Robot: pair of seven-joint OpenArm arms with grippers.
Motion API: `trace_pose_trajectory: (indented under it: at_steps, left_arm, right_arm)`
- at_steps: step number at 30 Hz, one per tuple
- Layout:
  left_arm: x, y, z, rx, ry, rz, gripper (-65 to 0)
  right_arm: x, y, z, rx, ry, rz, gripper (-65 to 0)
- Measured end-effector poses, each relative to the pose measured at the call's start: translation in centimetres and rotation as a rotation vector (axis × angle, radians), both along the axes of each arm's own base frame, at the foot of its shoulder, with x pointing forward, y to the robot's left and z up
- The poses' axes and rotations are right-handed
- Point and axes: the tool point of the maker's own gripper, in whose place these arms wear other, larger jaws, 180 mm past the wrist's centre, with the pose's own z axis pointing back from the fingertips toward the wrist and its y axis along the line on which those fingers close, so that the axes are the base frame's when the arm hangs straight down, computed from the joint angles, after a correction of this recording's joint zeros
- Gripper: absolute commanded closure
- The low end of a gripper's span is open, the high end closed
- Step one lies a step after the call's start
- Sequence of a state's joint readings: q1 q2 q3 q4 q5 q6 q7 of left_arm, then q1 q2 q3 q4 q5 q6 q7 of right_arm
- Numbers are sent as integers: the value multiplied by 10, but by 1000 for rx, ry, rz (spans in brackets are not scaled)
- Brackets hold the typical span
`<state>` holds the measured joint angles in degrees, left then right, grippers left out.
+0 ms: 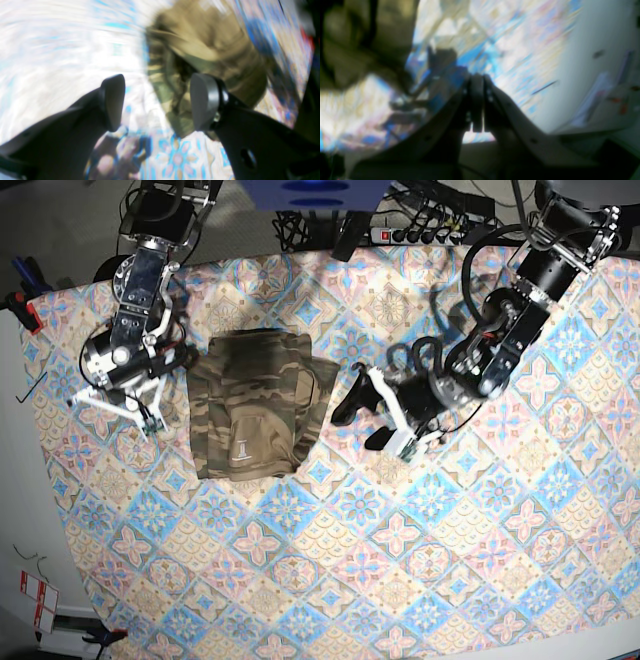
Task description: Fold the T-shirt properly
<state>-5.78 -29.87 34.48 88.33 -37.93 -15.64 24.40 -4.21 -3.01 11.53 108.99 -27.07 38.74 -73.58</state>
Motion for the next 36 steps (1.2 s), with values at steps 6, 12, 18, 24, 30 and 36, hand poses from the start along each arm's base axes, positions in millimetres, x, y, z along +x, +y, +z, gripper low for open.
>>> trace_pose_trajectory:
  at_steps: [6,12,18,24,30,36]
  left_arm:
    - [-26,56,9,-33,-66,196,-406]
    - [-71,76,20,54,-189,245,-406]
    - [-107,89,24,81,-207,350,-406]
    - [-150,105,7,136,-143,459,-406]
    - [-182,125,-5,228,-84,507,-406]
    - [-219,126,-19,254,14,489,-406]
  right_arm:
    - [-11,-10,-4,8,-27,-36,-4]
    - [-47,-14,-23,13,12,-83,-2]
    - [-87,6,-46,100,28,-78,-2]
    - [-105,19,-55,143,30,-59,-2]
    - [-121,2,-56,120,49,-107,-2]
    - [-136,-23,-52,87,50,-190,-2]
